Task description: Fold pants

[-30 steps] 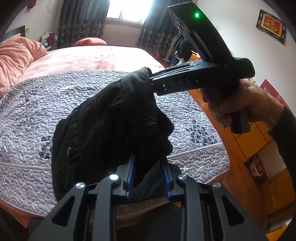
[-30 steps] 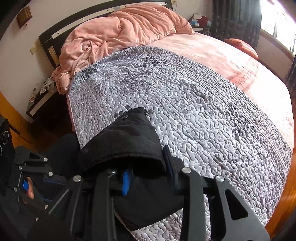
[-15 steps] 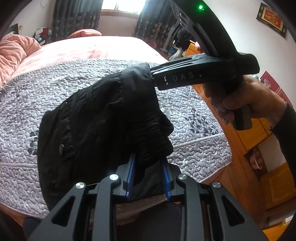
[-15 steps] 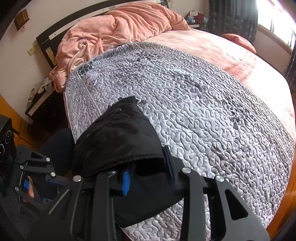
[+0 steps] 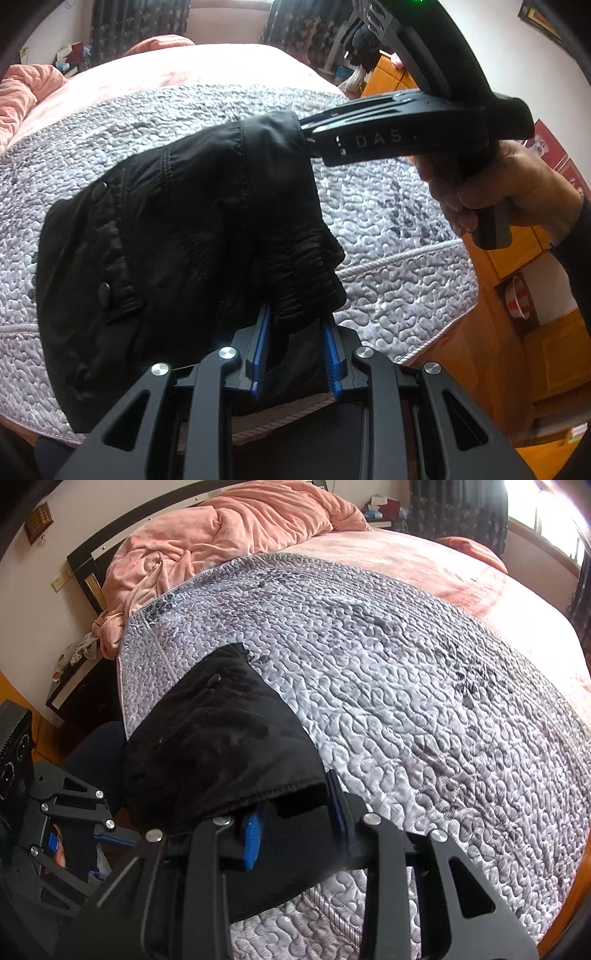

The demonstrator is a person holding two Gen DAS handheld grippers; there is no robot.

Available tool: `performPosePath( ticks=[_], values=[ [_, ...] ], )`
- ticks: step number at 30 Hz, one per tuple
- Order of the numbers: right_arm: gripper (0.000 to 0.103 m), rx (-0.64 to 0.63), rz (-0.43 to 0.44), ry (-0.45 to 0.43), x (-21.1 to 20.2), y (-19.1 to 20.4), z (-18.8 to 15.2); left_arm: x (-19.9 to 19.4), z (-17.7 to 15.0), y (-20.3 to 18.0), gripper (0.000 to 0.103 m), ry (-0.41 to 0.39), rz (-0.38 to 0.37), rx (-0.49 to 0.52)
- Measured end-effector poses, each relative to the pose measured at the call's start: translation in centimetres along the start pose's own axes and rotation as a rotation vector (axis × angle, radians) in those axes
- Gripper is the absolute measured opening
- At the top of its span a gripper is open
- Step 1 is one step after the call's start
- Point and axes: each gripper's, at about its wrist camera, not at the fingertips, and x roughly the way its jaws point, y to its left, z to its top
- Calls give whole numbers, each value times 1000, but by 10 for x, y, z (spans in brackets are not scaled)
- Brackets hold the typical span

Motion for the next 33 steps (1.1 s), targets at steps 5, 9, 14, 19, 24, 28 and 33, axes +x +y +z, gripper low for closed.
performPosePath(
  ticks=[5, 9, 14, 19, 24, 28, 33],
  values=[
    [31, 17, 4, 9, 13, -14, -11, 21, 1, 0, 26, 35, 1, 3],
    [31, 29, 9, 9, 20, -24, -20, 37, 0, 2, 26, 60, 2, 4],
    [31, 38, 6, 23, 33, -31, -29, 51, -3, 6, 26, 83, 5, 9],
    [33, 95, 3, 22, 42, -38, -38, 63, -7, 8, 26, 100, -3, 25],
    [62, 283, 11, 37, 43, -54, -56, 69, -7, 25, 28, 127, -91, -15],
    [67, 535, 50, 1, 31, -80, -84, 68, -6, 36, 36, 140, -176, -46],
    [72, 874, 284, -270, 10, -98, -116, 53, -8, 46, 51, 111, -261, -72]
  ],
)
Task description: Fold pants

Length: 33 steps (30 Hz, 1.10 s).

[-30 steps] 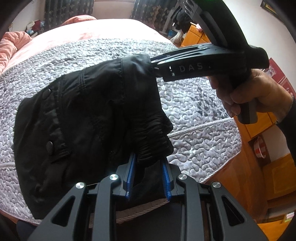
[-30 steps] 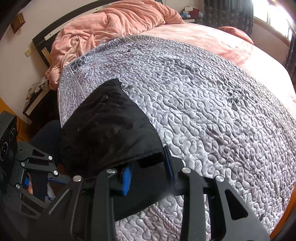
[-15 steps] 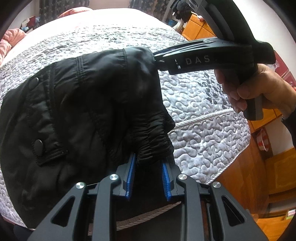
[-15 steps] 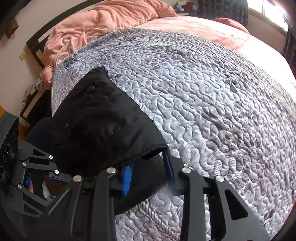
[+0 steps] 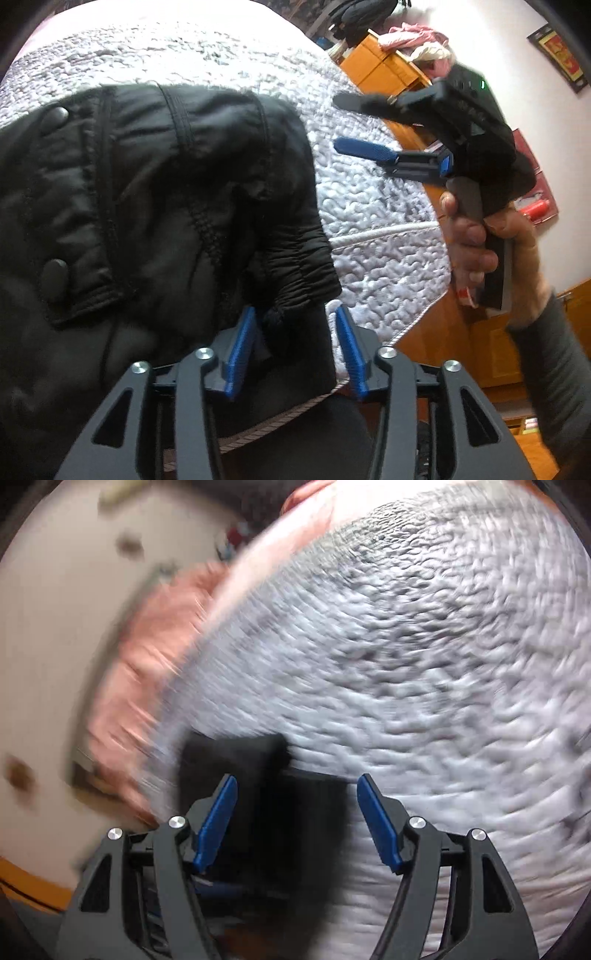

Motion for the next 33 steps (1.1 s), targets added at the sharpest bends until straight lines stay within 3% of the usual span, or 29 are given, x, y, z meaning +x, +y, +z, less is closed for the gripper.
performPosePath(
  ticks=[1, 4, 5, 8, 9, 10, 12, 16, 19, 22, 27, 30, 33],
  values=[
    [79, 18, 32, -11, 3, 1, -2, -8, -1, 1, 56, -14, -10, -1],
    [80, 69, 104, 23, 34, 3, -7, -42, -5, 6, 73, -96, -35, -14],
    [80, 87, 113, 39, 46, 2, -8, -55, -6, 11, 81, -128, -30, -20],
    [79, 132, 125, 58, 68, -2, -6, -93, -10, 41, 89, -241, 36, -91],
    [71, 145, 126, 58, 74, -3, -7, -102, -9, 56, 89, -269, 66, -142],
    [46, 157, 139, 69, 78, -2, -7, -107, -10, 69, 89, -281, 89, -181],
    [24, 166, 121, 103, 85, 2, -12, -116, -11, 99, 89, -284, 137, -261],
    [13, 135, 83, 84, 71, 26, -23, -126, -18, 133, 89, -288, 185, -318],
    [11, 101, 37, 48, 49, 49, -28, -128, -22, 142, 89, -280, 209, -311],
    [10, 109, 0, -15, 27, 48, -33, -117, -24, 140, 89, -265, 216, -301],
    [11, 247, -108, -48, 32, -3, -47, -110, -26, 139, 89, -242, 232, -283],
    [22, 265, -113, -43, 42, -17, -52, -104, -27, 139, 89, -229, 251, -271],
    [63, 257, -75, -74, 31, -8, -57, -105, -28, 139, 89, -226, 246, -271]
  ],
)
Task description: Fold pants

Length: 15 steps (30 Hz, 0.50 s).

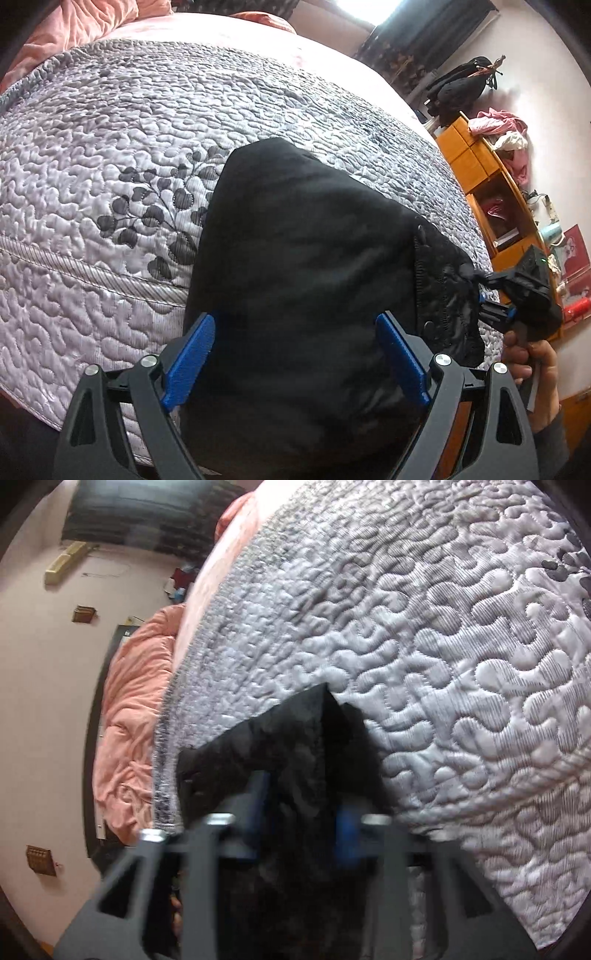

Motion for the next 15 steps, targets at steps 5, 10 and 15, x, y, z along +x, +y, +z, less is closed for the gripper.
performPosePath(
  ticks=[5, 10, 15],
  values=[
    [74, -12, -31, -32, -32, -3, -34, -5, -6, 7, 90, -8, -9, -23],
    [63, 48, -22, -12, -29, -25, -78, -11, -13, 12, 90, -18, -11, -39],
    [28, 69, 6, -42, -30, -30, -89, -9, -17, 12, 90, 12, 12, -31]
  ],
)
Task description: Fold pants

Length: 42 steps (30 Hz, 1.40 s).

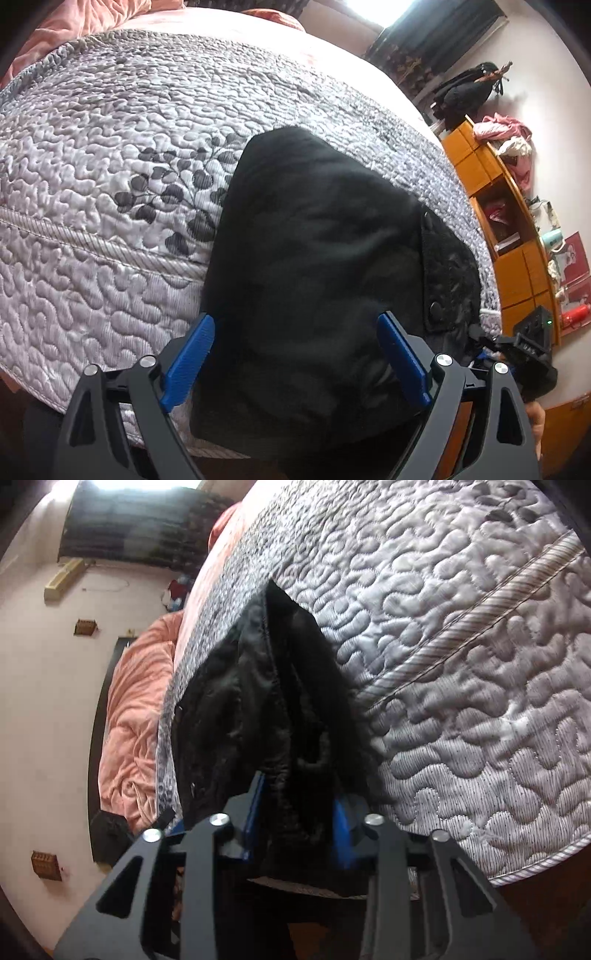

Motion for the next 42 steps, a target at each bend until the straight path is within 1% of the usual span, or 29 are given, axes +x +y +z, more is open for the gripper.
performPosePath(
  ticks=[3, 5, 7, 8, 10, 11, 12, 13, 14, 16, 17, 18, 20, 22, 24, 26, 27, 28, 30, 32, 33, 35, 36, 37, 38, 39, 40, 41, 42],
  values=[
    [26, -19, 4, -33, -16, 12, -7, -8, -4, 1, 90, -15, 0, 1],
    [26, -14, -30, -33, -18, 11, -11, -8, -7, 3, 91, -10, 3, 0],
    [27, -5, -79, -13, -8, 2, -11, -3, -10, 5, 91, 6, 10, 3],
    [27, 2, -89, -9, -4, -1, -10, -1, -11, 5, 91, 13, 14, 5],
    [33, -2, -121, -10, 3, -5, -7, 4, -14, 3, 91, 35, 22, 13],
    [35, -19, -109, -8, 1, -1, -7, 5, -14, 2, 91, 39, 30, 20],
    [41, -30, -91, -12, -3, 3, -7, 3, -15, 1, 91, 38, 29, 27],
    [50, -37, -88, -20, -7, 9, -6, 1, -15, 1, 91, 35, 24, 27],
    [51, -52, -107, -60, -19, 15, -4, -2, -16, 2, 91, 30, 16, 25],
    [51, -83, -133, -120, -34, 26, 2, -2, -16, 3, 92, 24, 17, 26],
    [51, -105, -124, -142, -39, 36, 9, 0, -16, 3, 92, 26, 20, 32],
    [51, -123, -106, -145, -38, 44, 16, 3, -17, 1, 92, 33, 32, 44],
    [51, -162, -76, -136, -32, 56, 28, 6, -20, 0, 93, 30, 50, 58],
    [51, -205, -54, -110, -13, 71, 43, 9, -21, -1, 94, 30, 66, 63],
    [51, -197, -31, -71, 12, 72, 60, 11, -22, -3, 95, 30, 77, 73],
    [43, -154, -55, -45, 32, 61, 75, 12, -24, -5, 96, 31, 89, 88],
    [33, -126, -77, -24, 44, 50, 82, 12, -24, -5, 97, 36, 91, 95],
    [27, -106, -94, -6, 52, 41, 86, 13, -23, -5, 97, 42, 90, 100],
    [28, -92, -74, 6, 51, 41, 87, 8, -18, -5, 96, 49, 87, 105],
    [38, -84, -24, -13, 38, 45, 87, -8, -5, -4, 97, 1, 84, 99],
    [46, -86, 9, -50, 25, 50, 89, -19, 10, -5, 97, -35, 67, 87],
    [47, -86, 31, -75, 16, 56, 93, -24, 32, -7, 97, -53, 20, 69],
    [47, -75, 46, -70, 17, 56, 98, -23, 49, -9, 97, -50, -38, 56],
    [47, -66, 51, -64, 20, 54, 101, -19, 65, -10, 97, -35, -115, 35],
    [47, -58, 47, -54, 25, 52, 104, -14, 76, -11, 97, -17, -170, 18],
    [47, -50, 40, -45, 31, 50, 106, -1, 92, -10, 97, 20, -246, -10],
    [46, -40, 28, -38, 37, 46, 108, 10, 103, -9, 97, 49, -281, -27],
    [44, -29, 19, -31, 43, 42, 110, 21, 110, -9, 97, 77, -296, -40],
    [41, -20, 1, -23, 50, 36, 111, 37, 118, -6, 97, 109, -292, -58]
  ],
)
